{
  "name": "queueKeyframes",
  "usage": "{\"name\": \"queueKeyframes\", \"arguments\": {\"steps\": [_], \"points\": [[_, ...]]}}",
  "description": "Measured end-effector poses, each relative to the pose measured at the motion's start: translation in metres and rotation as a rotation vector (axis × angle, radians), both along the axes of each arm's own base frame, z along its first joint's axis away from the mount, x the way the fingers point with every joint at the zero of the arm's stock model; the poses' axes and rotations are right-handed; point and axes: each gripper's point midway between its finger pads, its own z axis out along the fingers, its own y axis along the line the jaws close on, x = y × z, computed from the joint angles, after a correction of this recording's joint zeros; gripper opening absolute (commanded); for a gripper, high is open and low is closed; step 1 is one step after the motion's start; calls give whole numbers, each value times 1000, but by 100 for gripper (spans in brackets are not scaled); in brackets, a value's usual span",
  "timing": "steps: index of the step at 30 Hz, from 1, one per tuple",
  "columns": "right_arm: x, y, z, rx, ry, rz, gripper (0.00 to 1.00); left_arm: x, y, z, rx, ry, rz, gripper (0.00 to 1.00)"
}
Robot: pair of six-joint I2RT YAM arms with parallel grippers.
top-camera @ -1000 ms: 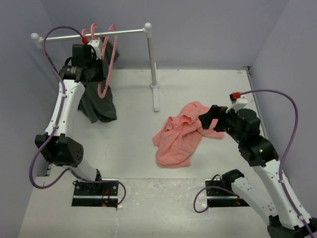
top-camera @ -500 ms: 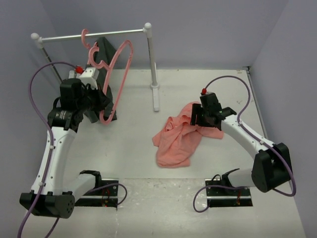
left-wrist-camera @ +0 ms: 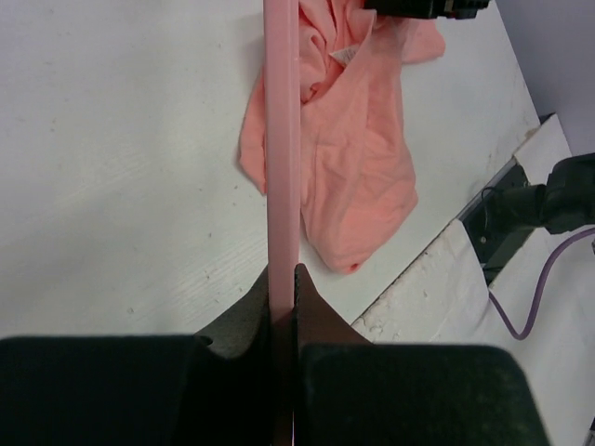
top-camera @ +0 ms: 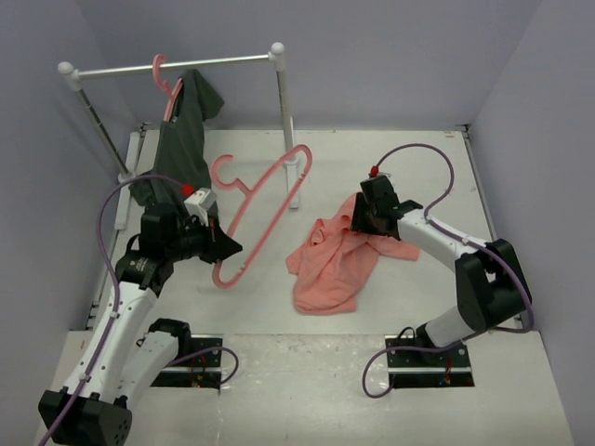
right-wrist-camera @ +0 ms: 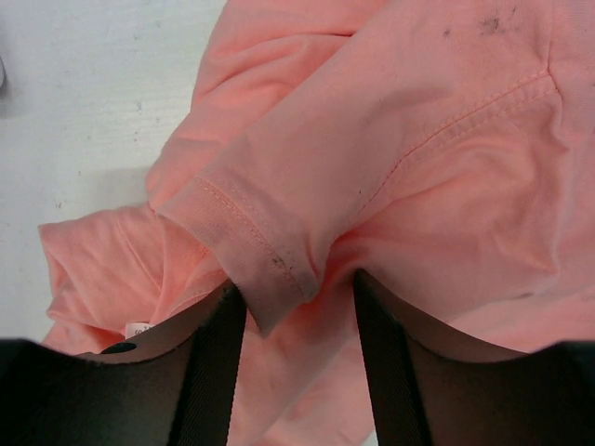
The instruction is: Place the t-shirt on the hanger
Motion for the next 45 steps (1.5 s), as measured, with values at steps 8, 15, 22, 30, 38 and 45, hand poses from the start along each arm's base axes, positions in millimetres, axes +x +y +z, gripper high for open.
{"name": "queueKeyframes", "arguments": {"steps": [8,15,22,30,38,45], "points": [[4,0,14,25,-60,-19,35,-5,-27,-12,-19,38,-86,0],[8,-11,-6,-49,-27,-56,9,-12,-47,-15,-14,46,-141,0],[16,-23,6,-79,-64,-71,0,-22,-62,-22,10,55,-179,0],[50,-49,58,-34,-176,-117,0,-42,-88,-46,52,106,-259,0],[54,-43,75,-20,-186,-70,0,-48,-112,-55,54,105,-310,0],[55,-38,87,-7,-183,-27,0,-46,-119,-62,61,101,-305,0]]}}
